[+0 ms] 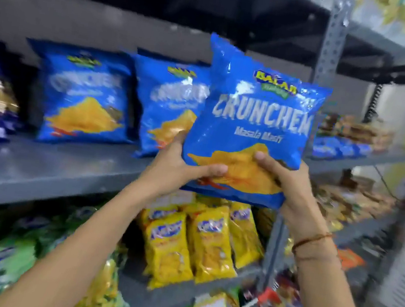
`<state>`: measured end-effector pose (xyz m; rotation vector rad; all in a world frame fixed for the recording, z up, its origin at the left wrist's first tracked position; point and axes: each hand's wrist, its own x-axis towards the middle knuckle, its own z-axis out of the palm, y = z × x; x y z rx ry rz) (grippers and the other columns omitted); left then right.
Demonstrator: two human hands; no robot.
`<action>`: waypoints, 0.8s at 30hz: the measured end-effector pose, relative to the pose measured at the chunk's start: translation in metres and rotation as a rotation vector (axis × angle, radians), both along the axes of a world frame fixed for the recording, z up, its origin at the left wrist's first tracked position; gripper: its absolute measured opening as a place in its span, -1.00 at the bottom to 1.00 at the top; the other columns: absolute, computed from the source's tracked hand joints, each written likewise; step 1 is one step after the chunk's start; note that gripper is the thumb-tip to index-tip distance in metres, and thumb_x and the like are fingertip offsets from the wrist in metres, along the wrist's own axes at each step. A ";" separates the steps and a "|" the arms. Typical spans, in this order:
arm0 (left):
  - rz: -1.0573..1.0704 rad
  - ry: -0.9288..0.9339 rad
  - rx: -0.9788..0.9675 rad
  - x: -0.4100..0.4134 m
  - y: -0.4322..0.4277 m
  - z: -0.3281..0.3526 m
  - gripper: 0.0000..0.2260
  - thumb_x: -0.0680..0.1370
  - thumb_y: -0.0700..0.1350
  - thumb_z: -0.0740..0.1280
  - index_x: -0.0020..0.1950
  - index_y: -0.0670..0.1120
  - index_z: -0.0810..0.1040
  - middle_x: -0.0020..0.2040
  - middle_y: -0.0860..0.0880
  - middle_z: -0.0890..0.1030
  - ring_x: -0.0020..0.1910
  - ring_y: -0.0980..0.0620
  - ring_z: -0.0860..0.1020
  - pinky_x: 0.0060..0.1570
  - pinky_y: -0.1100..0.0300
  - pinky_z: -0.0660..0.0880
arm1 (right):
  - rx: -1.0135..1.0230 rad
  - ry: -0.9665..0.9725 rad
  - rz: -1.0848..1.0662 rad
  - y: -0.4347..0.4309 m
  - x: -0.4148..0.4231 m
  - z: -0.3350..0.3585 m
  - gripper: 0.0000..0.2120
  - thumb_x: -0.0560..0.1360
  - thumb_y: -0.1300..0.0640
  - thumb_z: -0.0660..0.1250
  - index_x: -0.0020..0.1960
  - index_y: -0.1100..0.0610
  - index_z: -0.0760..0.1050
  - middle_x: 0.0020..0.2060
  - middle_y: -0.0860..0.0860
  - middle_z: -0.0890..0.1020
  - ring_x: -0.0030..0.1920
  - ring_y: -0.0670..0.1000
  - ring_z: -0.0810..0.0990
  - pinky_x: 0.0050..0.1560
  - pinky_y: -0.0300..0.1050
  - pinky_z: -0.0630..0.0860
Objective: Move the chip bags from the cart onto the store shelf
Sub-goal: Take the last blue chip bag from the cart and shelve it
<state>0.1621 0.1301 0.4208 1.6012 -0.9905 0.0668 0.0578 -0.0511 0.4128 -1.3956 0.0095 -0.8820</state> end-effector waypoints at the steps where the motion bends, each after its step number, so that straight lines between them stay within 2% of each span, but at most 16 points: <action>1: 0.038 -0.011 -0.028 0.004 0.015 0.012 -0.33 0.09 0.22 0.55 0.14 0.16 0.45 0.10 0.15 0.64 0.06 0.22 0.59 0.13 0.10 0.54 | -0.031 -0.024 0.034 0.011 0.009 0.015 -0.44 -0.02 -0.02 0.55 -0.03 0.06 0.61 -0.18 -0.12 0.74 -0.15 -0.11 0.69 -0.14 -0.22 0.63; 5: 0.174 0.009 -0.116 0.025 0.071 0.042 -0.35 0.05 0.23 0.57 0.05 0.23 0.39 0.10 0.16 0.62 0.06 0.18 0.60 0.08 0.10 0.55 | -0.146 -0.056 0.122 0.052 0.054 0.060 -0.38 -0.04 -0.09 0.58 0.00 0.01 0.61 -0.04 -0.09 0.72 0.00 -0.04 0.68 0.02 -0.15 0.61; 9: 0.310 0.021 -0.156 0.047 0.116 0.047 -0.44 0.11 0.13 0.59 -0.01 0.19 0.40 -0.01 0.21 0.62 -0.14 0.36 0.59 -0.23 0.42 0.51 | -0.206 0.007 0.220 0.089 0.104 0.076 -0.36 -0.07 -0.10 0.66 -0.02 0.01 0.60 -0.18 -0.16 0.74 -0.13 -0.13 0.71 -0.23 -0.30 0.59; 13: 0.406 0.107 -0.154 0.070 0.155 0.038 -0.41 0.15 0.06 0.58 0.09 0.10 0.40 0.05 0.12 0.59 -0.04 0.22 0.58 -0.21 0.39 0.48 | -0.239 0.075 0.300 0.127 0.148 0.076 -0.14 -0.20 -0.22 0.64 0.05 0.06 0.58 -0.20 -0.13 0.75 -0.16 -0.11 0.71 -0.22 -0.25 0.60; 16: 0.450 0.165 -0.146 0.086 0.175 0.032 -0.54 0.21 0.00 0.58 -0.02 0.14 0.42 -0.03 0.15 0.59 -0.17 0.32 0.58 -0.33 0.47 0.47 | -0.252 0.081 0.320 0.149 0.173 0.071 -0.14 -0.17 -0.21 0.64 0.07 0.08 0.58 -0.20 -0.14 0.73 -0.20 -0.17 0.70 -0.26 -0.33 0.57; 18: 0.467 0.210 -0.141 0.095 0.184 0.029 -0.47 0.19 0.01 0.58 0.07 0.07 0.44 -0.03 0.14 0.60 -0.14 0.27 0.60 -0.25 0.39 0.50 | -0.252 0.096 0.309 0.159 0.185 0.068 -0.22 0.00 -0.08 0.66 0.15 0.11 0.54 -0.07 -0.07 0.72 -0.13 -0.14 0.69 -0.21 -0.32 0.59; 19: 0.474 0.237 -0.136 0.099 0.187 0.028 -0.42 0.17 0.02 0.59 0.10 0.05 0.44 0.00 0.11 0.61 -0.09 0.20 0.60 -0.17 0.31 0.52 | -0.248 0.104 0.300 0.163 0.191 0.065 -0.24 0.06 -0.03 0.65 0.20 0.13 0.51 0.02 0.01 0.70 -0.04 -0.07 0.68 -0.10 -0.23 0.61; 21: 0.480 0.288 -0.129 0.106 0.192 0.024 -0.39 0.14 0.02 0.59 0.12 0.02 0.44 0.07 0.02 0.62 0.00 0.06 0.61 -0.02 0.13 0.56 | -0.246 0.137 0.274 0.171 0.198 0.060 -0.13 0.09 -0.05 0.64 0.31 0.16 0.40 0.19 0.08 0.61 0.14 0.07 0.61 0.14 -0.03 0.56; 22: 0.483 0.308 -0.121 0.110 0.194 0.022 -0.37 0.16 0.00 0.60 0.15 -0.01 0.44 0.10 -0.02 0.61 0.02 0.00 0.61 0.06 0.04 0.56 | -0.251 0.156 0.252 0.174 0.200 0.057 -0.08 0.10 -0.07 0.64 0.35 0.16 0.36 0.22 0.06 0.58 0.17 0.08 0.58 0.15 -0.03 0.54; 24: 0.496 0.326 -0.093 0.115 0.196 0.020 -0.35 0.20 -0.01 0.59 0.21 -0.06 0.42 0.12 -0.06 0.61 0.04 -0.04 0.61 0.14 -0.03 0.54 | -0.263 0.161 0.184 0.178 0.204 0.052 -0.14 0.12 -0.10 0.62 0.31 0.13 0.38 0.18 0.03 0.60 0.11 0.05 0.58 0.02 -0.13 0.55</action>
